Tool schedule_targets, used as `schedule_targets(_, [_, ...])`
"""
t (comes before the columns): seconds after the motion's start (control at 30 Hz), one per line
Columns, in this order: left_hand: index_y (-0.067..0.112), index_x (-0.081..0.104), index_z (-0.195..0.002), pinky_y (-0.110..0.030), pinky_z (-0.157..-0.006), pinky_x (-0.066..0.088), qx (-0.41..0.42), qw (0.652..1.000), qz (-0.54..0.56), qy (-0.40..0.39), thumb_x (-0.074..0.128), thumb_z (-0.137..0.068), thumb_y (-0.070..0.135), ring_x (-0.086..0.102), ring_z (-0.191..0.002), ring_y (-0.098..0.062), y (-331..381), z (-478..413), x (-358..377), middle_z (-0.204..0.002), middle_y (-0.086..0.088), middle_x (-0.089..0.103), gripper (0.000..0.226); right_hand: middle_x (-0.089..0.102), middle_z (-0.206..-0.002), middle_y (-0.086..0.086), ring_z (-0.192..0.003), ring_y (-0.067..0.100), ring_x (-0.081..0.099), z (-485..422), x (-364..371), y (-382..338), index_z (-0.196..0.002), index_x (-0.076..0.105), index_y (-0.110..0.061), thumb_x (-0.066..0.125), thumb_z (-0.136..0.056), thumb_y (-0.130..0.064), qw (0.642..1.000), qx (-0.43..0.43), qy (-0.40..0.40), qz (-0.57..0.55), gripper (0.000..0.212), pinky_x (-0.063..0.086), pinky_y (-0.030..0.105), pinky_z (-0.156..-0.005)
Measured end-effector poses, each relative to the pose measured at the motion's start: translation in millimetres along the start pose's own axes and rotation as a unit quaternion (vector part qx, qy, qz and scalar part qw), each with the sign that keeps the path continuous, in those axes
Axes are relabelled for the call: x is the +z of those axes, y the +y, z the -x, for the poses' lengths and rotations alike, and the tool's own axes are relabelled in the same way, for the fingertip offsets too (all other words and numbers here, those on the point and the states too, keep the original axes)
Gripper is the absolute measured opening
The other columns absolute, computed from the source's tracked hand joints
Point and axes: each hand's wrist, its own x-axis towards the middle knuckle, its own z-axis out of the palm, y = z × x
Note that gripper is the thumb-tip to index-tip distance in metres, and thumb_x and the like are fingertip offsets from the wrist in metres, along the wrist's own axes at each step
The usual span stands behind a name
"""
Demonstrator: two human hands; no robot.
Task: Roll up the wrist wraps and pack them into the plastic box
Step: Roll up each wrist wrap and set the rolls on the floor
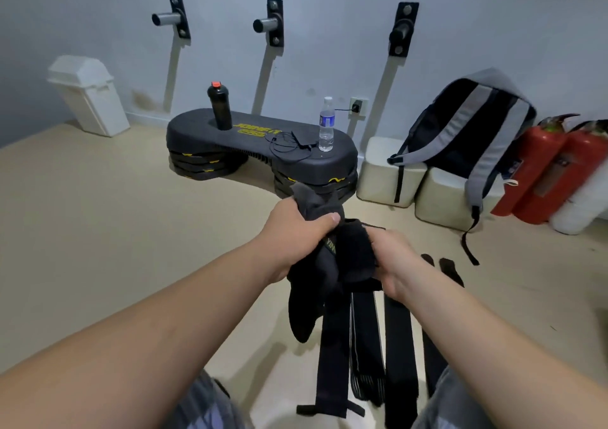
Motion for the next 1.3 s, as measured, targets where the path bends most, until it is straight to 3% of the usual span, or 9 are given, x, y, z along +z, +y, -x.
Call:
schedule_targets(0.1, [0.018, 0.075, -0.112, -0.031, -0.085, 0.06, 0.001, 0.999, 0.043, -0.004, 0.078, -0.096, 0.021, 0.078, -0.099, -0.014, 3.2, -0.6, 14.1, -0.105, 0.003, 0.082, 0.017, 0.077, -0.119, 0.011, -0.097, 0.03, 0.078, 8.4, -15.4, 5.2, -0.148, 0.053, -0.017, 0.077, -0.064, -0.043, 1.0, 0.009, -0.007, -0.001, 0.09, 0.063, 0.038, -0.067])
schedule_targets(0.23, [0.018, 0.076, -0.113, -0.036, -0.094, 0.061, -0.013, 0.994, 0.104, -0.013, 0.073, -0.1, 0.03, 0.078, -0.102, -0.015, -0.6, -8.5, 20.8, -0.106, 0.004, 0.083, 0.018, 0.08, -0.116, 0.005, -0.095, 0.016, 0.078, 15.4, -20.6, -10.7, -0.118, 0.075, -0.021, 0.057, -0.1, -0.056, 0.997, 0.023, -0.079, -0.006, 0.043, 0.06, 0.029, -0.077])
schedule_targets(0.4, [0.012, 0.076, -0.114, -0.037, -0.093, 0.063, 0.003, 0.99, 0.136, -0.025, 0.067, -0.104, 0.032, 0.079, -0.102, -0.019, 14.6, -31.9, 30.3, -0.107, -0.002, 0.082, 0.024, 0.064, -0.146, 0.001, -0.128, 0.018, 0.065, 1.4, -16.4, -21.8, -0.157, 0.044, -0.029, 0.054, -0.075, -0.095, 0.999, -0.013, -0.047, 0.0, 0.106, 0.051, 0.032, -0.105])
schedule_targets(0.5, [0.012, 0.075, -0.116, -0.04, -0.095, 0.062, 0.007, 0.989, 0.147, -0.011, 0.068, -0.103, 0.032, 0.078, -0.104, -0.02, 19.4, -44.9, 31.6, -0.109, -0.003, 0.082, 0.025, 0.082, -0.098, 0.002, -0.085, 0.011, 0.079, -4.1, -21.6, -29.3, -0.116, 0.072, -0.018, 0.042, -0.109, -0.056, 0.996, -0.045, -0.075, -0.036, 0.048, 0.058, 0.021, -0.072])
schedule_targets(0.6, [0.016, 0.075, -0.118, -0.031, -0.086, 0.063, 0.031, 0.991, 0.124, 0.031, 0.069, -0.103, 0.03, 0.078, -0.099, -0.012, 20.8, -52.2, 25.8, -0.107, 0.003, 0.082, 0.021, 0.079, -0.117, 0.012, -0.109, 0.024, 0.077, -1.9, -22.6, -37.7, -0.124, 0.075, -0.012, 0.039, -0.105, -0.063, 0.988, -0.065, -0.116, -0.076, 0.065, 0.056, 0.037, -0.092])
schedule_targets(0.7, [0.019, 0.075, -0.117, -0.028, -0.081, 0.062, 0.054, 0.994, 0.089, 0.04, 0.07, -0.102, 0.031, 0.078, -0.096, -0.008, 19.7, -49.6, 18.5, -0.105, 0.007, 0.082, 0.019, 0.078, -0.12, 0.013, -0.115, 0.025, 0.075, 2.0, -25.1, -42.9, -0.124, 0.075, -0.008, 0.048, -0.098, -0.065, 0.979, -0.097, -0.181, -0.008, 0.068, 0.055, 0.034, -0.094])
schedule_targets(0.77, [0.018, 0.075, -0.116, -0.033, -0.086, 0.063, 0.067, 0.994, 0.084, 0.024, 0.069, -0.102, 0.029, 0.078, -0.099, -0.011, 18.7, -44.9, 15.0, -0.106, 0.005, 0.082, 0.018, 0.079, -0.114, 0.014, -0.104, 0.024, 0.076, 3.9, -28.0, -44.0, -0.115, 0.076, -0.006, 0.069, -0.093, -0.047, 0.963, -0.125, -0.232, 0.051, 0.047, 0.055, 0.034, -0.09])
schedule_targets(0.9, [0.017, 0.076, -0.115, -0.036, -0.089, 0.063, 0.081, 0.993, 0.083, 0.008, 0.069, -0.103, 0.028, 0.078, -0.101, -0.015, 19.3, -37.9, 7.8, -0.107, 0.003, 0.082, 0.017, 0.076, -0.117, 0.022, -0.104, 0.035, 0.073, 2.9, -32.7, -40.8, -0.119, 0.073, -0.003, 0.071, -0.086, -0.018, 0.949, -0.112, -0.28, 0.093, 0.036, 0.054, 0.042, -0.096])
schedule_targets(1.3, [0.014, 0.075, -0.113, -0.035, -0.089, 0.062, 0.064, 0.994, 0.067, -0.057, 0.071, -0.101, 0.03, 0.078, -0.102, -0.017, 9.8, -23.0, -2.0, -0.106, 0.0, 0.082, 0.02, 0.077, -0.12, 0.019, -0.112, 0.035, 0.074, 8.5, -11.4, -26.9, -0.119, 0.076, -0.01, 0.085, -0.084, -0.018, 0.967, -0.133, -0.217, 0.025, 0.037, 0.059, 0.045, -0.101])
